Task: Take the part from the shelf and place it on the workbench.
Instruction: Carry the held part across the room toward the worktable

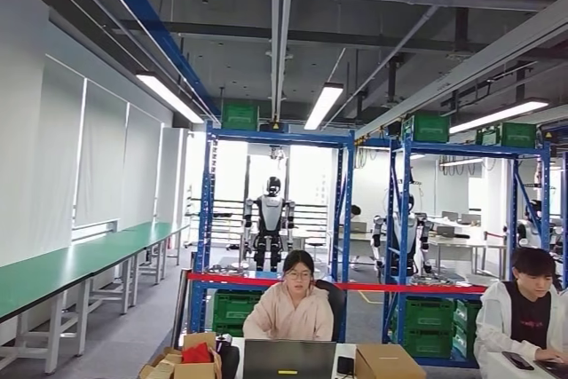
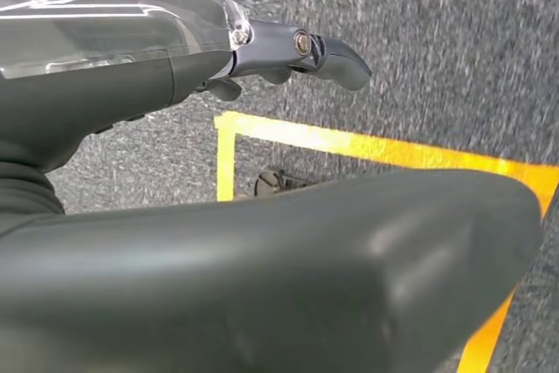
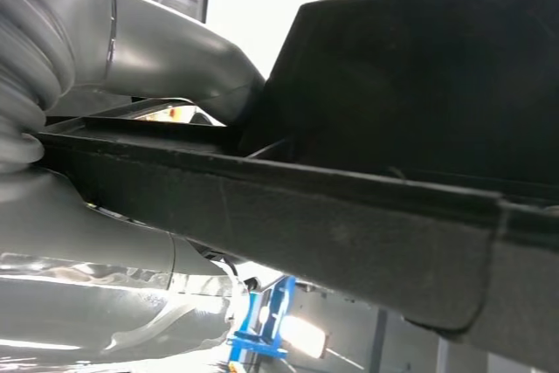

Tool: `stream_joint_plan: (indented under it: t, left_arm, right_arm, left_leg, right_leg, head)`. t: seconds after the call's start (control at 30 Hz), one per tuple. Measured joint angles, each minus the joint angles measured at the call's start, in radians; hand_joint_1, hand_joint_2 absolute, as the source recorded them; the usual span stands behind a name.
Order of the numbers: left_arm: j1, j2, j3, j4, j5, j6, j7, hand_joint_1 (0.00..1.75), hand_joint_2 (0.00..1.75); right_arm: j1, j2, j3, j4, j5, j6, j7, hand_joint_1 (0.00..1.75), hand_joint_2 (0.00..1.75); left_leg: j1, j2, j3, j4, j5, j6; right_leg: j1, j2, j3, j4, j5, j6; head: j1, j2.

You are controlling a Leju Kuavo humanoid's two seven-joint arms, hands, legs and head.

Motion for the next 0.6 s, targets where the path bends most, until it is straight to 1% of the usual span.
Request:
stream_joint_plan:
  t: [0.03, 0.07, 0.1, 0.13, 0.17, 0.2, 0.23, 0.3, 0.33, 0.37, 0.4, 0.43, 0.47, 0.5, 0.53, 0.57, 0.6]
  left_arm:
    - [0.001, 0.000, 0.000, 0.000, 0.000, 0.000, 0.000, 0.00, 1.75]
    - [0.001, 0.000, 0.000, 0.000, 0.000, 0.000, 0.000, 0.00, 1.75]
    - [0.000, 0.000, 0.000, 0.000, 0.000, 0.000, 0.000, 0.00, 1.75]
    - [-0.001, -0.001, 0.000, 0.000, 0.000, 0.000, 0.000, 0.00, 1.75]
    - [-0.003, -0.001, 0.000, 0.000, 0.000, 0.000, 0.000, 0.00, 1.75]
    - [-0.003, -0.002, 0.000, 0.000, 0.000, 0.000, 0.001, 0.00, 1.75]
    - [-0.003, -0.002, -0.001, 0.000, 0.000, 0.000, 0.001, 0.00, 1.75]
    - [-0.004, -0.003, -0.001, 0.000, 0.000, 0.000, 0.001, 0.00, 1.75]
    - [-0.004, -0.003, -0.001, 0.000, 0.000, 0.000, 0.001, 0.00, 1.75]
    - [-0.004, -0.003, -0.001, 0.000, 0.000, 0.000, 0.001, 0.00, 1.75]
    - [-0.003, -0.004, -0.001, 0.000, 0.000, 0.000, 0.001, 0.00, 1.75]
    - [-0.002, -0.004, -0.001, 0.000, 0.000, 0.000, 0.001, 0.00, 1.75]
    - [0.000, -0.003, -0.001, 0.000, 0.000, 0.000, 0.001, 0.00, 1.75]
    - [0.003, -0.003, -0.001, 0.000, 0.000, 0.000, 0.001, 0.00, 1.75]
    - [0.004, -0.003, -0.001, 0.000, 0.000, 0.001, 0.001, 0.00, 1.75]
    - [0.005, -0.003, -0.001, 0.000, 0.000, 0.001, 0.001, 0.00, 1.75]
    - [0.006, -0.003, -0.001, 0.000, 0.000, 0.001, 0.001, 0.00, 1.75]
  right_arm:
    - [0.001, 0.000, -0.001, 0.000, 0.002, 0.001, 0.000, 1.75, 1.75]
    - [0.001, 0.000, -0.002, 0.001, 0.005, 0.002, 0.001, 1.75, 1.75]
    - [0.001, 0.000, -0.003, 0.001, 0.008, 0.002, 0.001, 1.75, 1.75]
    - [0.001, 0.000, -0.004, 0.001, 0.010, 0.003, 0.001, 1.75, 1.75]
    - [0.001, 0.001, -0.005, 0.001, 0.011, 0.004, 0.002, 1.75, 1.75]
    - [0.000, 0.001, -0.006, 0.001, 0.011, 0.004, 0.002, 1.75, 1.75]
    - [0.000, 0.001, -0.007, 0.001, 0.011, 0.004, 0.002, 1.75, 1.75]
    - [0.001, 0.001, -0.009, 0.000, 0.012, 0.004, 0.003, 1.75, 1.75]
    - [0.002, 0.002, -0.010, 0.000, 0.012, 0.004, 0.003, 1.75, 1.75]
    - [0.002, 0.003, -0.010, 0.000, 0.012, 0.004, 0.003, 1.75, 1.75]
    - [0.003, 0.004, -0.011, 0.000, 0.012, 0.005, 0.003, 1.75, 1.75]
    - [0.003, 0.006, -0.011, 0.001, 0.012, 0.006, 0.003, 1.75, 1.75]
    - [0.005, 0.006, -0.012, 0.002, 0.012, 0.006, 0.003, 1.75, 1.75]
    - [0.007, 0.006, -0.012, 0.003, 0.012, 0.007, 0.003, 1.75, 1.75]
    - [0.009, 0.007, -0.012, 0.004, 0.012, 0.007, 0.003, 1.75, 1.75]
    - [0.010, 0.007, -0.013, 0.005, 0.012, 0.007, 0.003, 1.75, 1.75]
    - [0.011, 0.007, -0.013, 0.005, 0.012, 0.007, 0.003, 1.75, 1.75]
  left_leg:
    - [-0.001, 0.001, 0.007, 0.000, -0.005, -0.001]
    - [-0.001, 0.002, 0.015, 0.000, -0.010, -0.003]
    - [-0.002, 0.002, 0.024, -0.001, -0.016, -0.005]
    - [-0.004, 0.002, 0.032, -0.002, -0.021, -0.008]
    - [-0.004, 0.002, 0.037, -0.004, -0.025, -0.011]
    - [-0.004, 0.002, 0.040, -0.007, -0.027, -0.016]
    - [-0.003, 0.003, 0.042, -0.011, -0.028, -0.021]
    - [-0.003, 0.004, 0.049, -0.019, -0.030, -0.031]
    - [-0.003, 0.003, 0.047, -0.009, -0.037, -0.035]
    - [-0.004, 0.002, 0.035, 0.021, -0.054, -0.038]
    - [-0.003, 0.000, 0.009, 0.072, -0.077, -0.040]
    - [-0.003, -0.001, -0.027, 0.137, -0.102, -0.042]
    - [-0.002, -0.002, -0.065, 0.199, -0.120, -0.045]
    - [-0.002, -0.003, -0.094, 0.237, -0.122, -0.047]
    - [-0.002, -0.003, -0.105, 0.239, -0.102, -0.049]
    - [-0.001, -0.004, -0.099, 0.202, -0.063, -0.049]
    - [0.000, -0.004, -0.077, 0.137, -0.016, -0.049]
  right_leg:
    - [0.000, 0.000, -0.008, -0.009, 0.026, -0.002]
    - [0.001, 0.000, 0.003, -0.055, 0.068, -0.006]
    - [0.003, -0.001, 0.027, -0.124, 0.114, -0.013]
    - [0.007, -0.003, 0.051, -0.187, 0.147, -0.021]
    - [0.010, -0.005, 0.071, -0.234, 0.164, -0.029]
    - [0.014, -0.006, 0.081, -0.260, 0.168, -0.034]
    - [0.017, -0.006, 0.085, -0.266, 0.162, -0.038]
    - [0.015, -0.003, 0.094, -0.284, 0.163, -0.044]
    - [0.012, -0.003, 0.103, -0.294, 0.165, -0.047]
    - [0.008, -0.003, 0.111, -0.304, 0.167, -0.051]
    - [0.006, -0.003, 0.119, -0.310, 0.166, -0.055]
    - [0.006, -0.003, 0.124, -0.311, 0.163, -0.058]
    - [0.007, -0.001, 0.129, -0.311, 0.159, -0.060]
    - [0.007, 0.001, 0.134, -0.311, 0.153, -0.061]
    - [0.007, 0.003, 0.142, -0.311, 0.147, -0.060]
    - [0.007, 0.005, 0.152, -0.310, 0.140, -0.058]
    - [0.006, 0.007, 0.163, -0.310, 0.131, -0.054]
  head:
    - [0.000, 0.000]
    - [0.000, 0.000]
    - [0.000, 0.000]
    - [0.000, 0.000]
    - [0.000, 0.000]
    - [0.000, 0.000]
    - [0.000, 0.000]
    - [0.000, 0.000]
    - [0.001, 0.000]
    - [0.001, 0.000]
    - [0.001, 0.000]
    - [0.001, 0.000]
    - [0.001, 0.000]
    - [0.001, 0.000]
    - [0.001, 0.000]
    - [0.001, 0.000]
    - [0.001, 0.000]
